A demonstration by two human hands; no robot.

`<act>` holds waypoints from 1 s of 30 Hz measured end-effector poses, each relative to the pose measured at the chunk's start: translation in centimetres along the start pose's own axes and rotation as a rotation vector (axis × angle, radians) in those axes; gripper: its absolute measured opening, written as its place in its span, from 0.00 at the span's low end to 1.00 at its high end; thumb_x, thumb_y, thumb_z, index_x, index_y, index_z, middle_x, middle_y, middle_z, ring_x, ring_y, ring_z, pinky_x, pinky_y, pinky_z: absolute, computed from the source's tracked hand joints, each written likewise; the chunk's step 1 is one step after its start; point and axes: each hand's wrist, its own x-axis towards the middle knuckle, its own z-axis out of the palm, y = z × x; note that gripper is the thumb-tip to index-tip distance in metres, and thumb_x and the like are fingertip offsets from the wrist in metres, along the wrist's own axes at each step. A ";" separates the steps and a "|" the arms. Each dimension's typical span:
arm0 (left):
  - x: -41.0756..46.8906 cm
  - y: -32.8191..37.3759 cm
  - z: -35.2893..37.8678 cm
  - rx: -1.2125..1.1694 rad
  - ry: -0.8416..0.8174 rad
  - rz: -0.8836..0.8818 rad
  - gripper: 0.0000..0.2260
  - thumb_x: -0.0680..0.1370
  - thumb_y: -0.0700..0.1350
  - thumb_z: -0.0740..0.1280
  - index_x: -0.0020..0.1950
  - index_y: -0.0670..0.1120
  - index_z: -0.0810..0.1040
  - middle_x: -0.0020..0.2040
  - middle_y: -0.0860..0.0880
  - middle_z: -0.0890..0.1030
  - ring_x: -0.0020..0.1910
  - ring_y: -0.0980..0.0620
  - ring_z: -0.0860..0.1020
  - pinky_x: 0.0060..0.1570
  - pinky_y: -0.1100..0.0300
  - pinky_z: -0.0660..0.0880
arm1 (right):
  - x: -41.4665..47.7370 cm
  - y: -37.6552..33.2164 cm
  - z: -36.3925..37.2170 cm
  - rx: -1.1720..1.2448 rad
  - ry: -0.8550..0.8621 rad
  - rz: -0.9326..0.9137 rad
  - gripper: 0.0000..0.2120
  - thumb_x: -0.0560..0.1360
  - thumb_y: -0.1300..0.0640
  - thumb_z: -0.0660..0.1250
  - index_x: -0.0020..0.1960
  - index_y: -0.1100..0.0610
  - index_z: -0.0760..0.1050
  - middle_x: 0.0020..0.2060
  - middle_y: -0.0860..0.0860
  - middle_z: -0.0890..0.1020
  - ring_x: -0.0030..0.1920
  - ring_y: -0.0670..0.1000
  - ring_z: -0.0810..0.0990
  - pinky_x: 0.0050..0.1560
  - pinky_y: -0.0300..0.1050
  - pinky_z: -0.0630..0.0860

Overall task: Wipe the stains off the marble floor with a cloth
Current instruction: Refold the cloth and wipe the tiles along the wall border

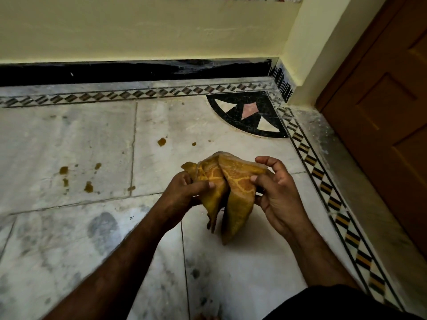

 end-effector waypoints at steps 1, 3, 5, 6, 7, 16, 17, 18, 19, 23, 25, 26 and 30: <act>0.0 0.2 -0.1 -0.006 0.020 0.013 0.14 0.76 0.40 0.72 0.62 0.41 0.80 0.55 0.41 0.85 0.56 0.40 0.84 0.54 0.49 0.82 | 0.1 -0.1 -0.2 0.005 0.008 -0.004 0.18 0.80 0.71 0.63 0.63 0.51 0.74 0.47 0.52 0.84 0.44 0.51 0.85 0.41 0.48 0.83; 0.0 0.5 -0.3 -0.011 0.048 0.044 0.14 0.75 0.43 0.70 0.60 0.41 0.81 0.55 0.40 0.85 0.55 0.39 0.84 0.55 0.48 0.81 | 0.4 -0.1 -0.5 0.021 0.014 -0.013 0.19 0.79 0.71 0.64 0.64 0.51 0.74 0.43 0.51 0.85 0.42 0.50 0.84 0.37 0.45 0.82; -0.2 1.0 -0.6 -0.030 0.071 0.057 0.16 0.74 0.46 0.69 0.61 0.42 0.81 0.56 0.39 0.84 0.55 0.39 0.83 0.55 0.47 0.81 | 0.5 -0.2 -0.6 0.057 0.022 -0.015 0.19 0.78 0.70 0.66 0.65 0.53 0.74 0.42 0.53 0.85 0.41 0.49 0.84 0.36 0.45 0.82; -0.2 1.2 -0.7 -0.054 0.067 0.047 0.17 0.74 0.46 0.68 0.61 0.41 0.80 0.56 0.39 0.84 0.55 0.39 0.83 0.55 0.47 0.81 | 0.5 -0.3 -0.7 0.078 0.027 -0.013 0.20 0.78 0.70 0.67 0.65 0.54 0.74 0.42 0.53 0.85 0.40 0.50 0.84 0.36 0.45 0.82; -0.3 1.4 -0.9 -0.094 0.058 0.028 0.18 0.74 0.47 0.68 0.62 0.40 0.79 0.56 0.38 0.84 0.55 0.38 0.83 0.55 0.46 0.81 | 0.5 -0.3 -0.8 0.097 0.027 -0.007 0.20 0.77 0.70 0.67 0.65 0.55 0.74 0.41 0.54 0.85 0.40 0.50 0.84 0.36 0.45 0.82; -0.9 3.9 -0.7 -0.625 -0.015 -0.158 0.13 0.75 0.43 0.62 0.37 0.40 0.83 0.35 0.43 0.82 0.33 0.45 0.82 0.38 0.53 0.83 | 0.5 0.6 -2.4 0.566 -0.101 0.177 0.37 0.68 0.60 0.81 0.73 0.64 0.71 0.69 0.63 0.77 0.71 0.60 0.76 0.72 0.60 0.71; -0.9 4.0 -0.6 -0.663 -0.015 -0.150 0.12 0.74 0.44 0.62 0.39 0.40 0.84 0.36 0.43 0.82 0.34 0.45 0.83 0.39 0.52 0.83 | 0.3 1.4 -2.5 0.560 -0.141 0.207 0.42 0.64 0.59 0.85 0.73 0.65 0.71 0.72 0.64 0.74 0.72 0.61 0.73 0.75 0.60 0.67; -0.9 4.2 -0.5 -0.689 -0.014 -0.141 0.12 0.74 0.44 0.63 0.41 0.40 0.84 0.37 0.43 0.82 0.35 0.45 0.83 0.40 0.52 0.83 | 0.2 2.3 -2.4 0.520 -0.171 0.238 0.45 0.60 0.58 0.87 0.72 0.66 0.71 0.72 0.64 0.73 0.71 0.62 0.74 0.75 0.60 0.67; -0.9 4.3 -0.5 -0.710 -0.013 -0.136 0.12 0.73 0.44 0.63 0.43 0.39 0.84 0.38 0.43 0.82 0.36 0.44 0.83 0.41 0.51 0.84 | -0.1 3.3 -2.2 0.461 -0.204 0.275 0.48 0.58 0.57 0.88 0.71 0.67 0.71 0.71 0.65 0.75 0.69 0.62 0.76 0.73 0.59 0.70; -0.7 4.6 -0.5 -0.754 -0.009 -0.132 0.15 0.76 0.45 0.61 0.42 0.39 0.85 0.39 0.43 0.83 0.37 0.44 0.84 0.41 0.50 0.84 | -1.7 6.1 -1.2 0.263 -0.282 0.421 0.44 0.53 0.59 0.88 0.66 0.64 0.77 0.61 0.63 0.82 0.58 0.60 0.83 0.58 0.54 0.81; -0.5 4.6 -0.9 -0.764 0.023 -0.120 0.21 0.81 0.44 0.56 0.39 0.40 0.86 0.37 0.44 0.84 0.35 0.45 0.84 0.37 0.51 0.83 | -2.0 6.0 -0.5 0.188 -0.276 0.412 0.35 0.61 0.63 0.83 0.66 0.63 0.78 0.60 0.62 0.83 0.58 0.60 0.84 0.57 0.52 0.82; -0.4 4.4 -1.3 -0.766 0.040 -0.119 0.23 0.82 0.44 0.55 0.38 0.41 0.86 0.36 0.44 0.84 0.34 0.45 0.84 0.36 0.51 0.83 | -1.9 5.8 -0.3 0.168 -0.254 0.371 0.31 0.65 0.65 0.79 0.66 0.62 0.77 0.60 0.63 0.83 0.59 0.60 0.84 0.58 0.52 0.82; 0.0 4.3 -2.4 -0.760 0.089 -0.120 0.25 0.84 0.46 0.54 0.38 0.40 0.86 0.37 0.44 0.85 0.35 0.44 0.85 0.35 0.49 0.83 | -1.6 3.7 0.5 0.045 -0.152 0.176 0.25 0.72 0.64 0.74 0.68 0.55 0.76 0.58 0.58 0.86 0.57 0.57 0.85 0.52 0.51 0.84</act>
